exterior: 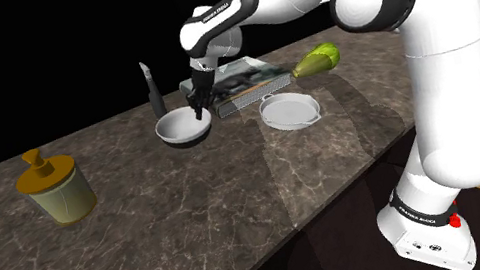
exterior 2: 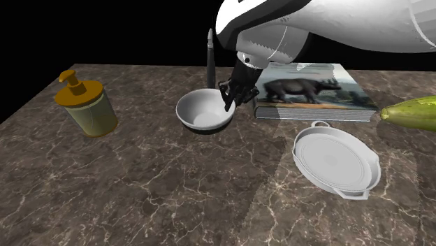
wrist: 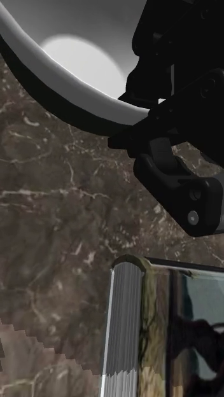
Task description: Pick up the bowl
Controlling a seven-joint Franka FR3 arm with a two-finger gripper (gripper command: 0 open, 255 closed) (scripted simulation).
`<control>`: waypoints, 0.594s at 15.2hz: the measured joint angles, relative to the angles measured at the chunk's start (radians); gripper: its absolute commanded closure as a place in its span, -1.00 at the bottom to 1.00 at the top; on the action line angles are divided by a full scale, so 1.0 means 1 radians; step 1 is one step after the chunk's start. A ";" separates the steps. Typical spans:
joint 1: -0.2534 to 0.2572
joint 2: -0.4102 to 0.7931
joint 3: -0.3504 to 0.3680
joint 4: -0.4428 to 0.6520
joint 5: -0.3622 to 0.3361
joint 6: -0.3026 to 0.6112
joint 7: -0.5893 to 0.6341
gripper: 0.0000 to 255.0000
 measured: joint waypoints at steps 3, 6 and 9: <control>0.002 -0.016 -0.002 0.019 -0.008 -0.033 0.015 1.00; 0.000 -0.028 -0.005 0.045 -0.015 -0.069 0.026 1.00; 0.001 -0.039 -0.006 0.060 -0.020 -0.094 0.036 1.00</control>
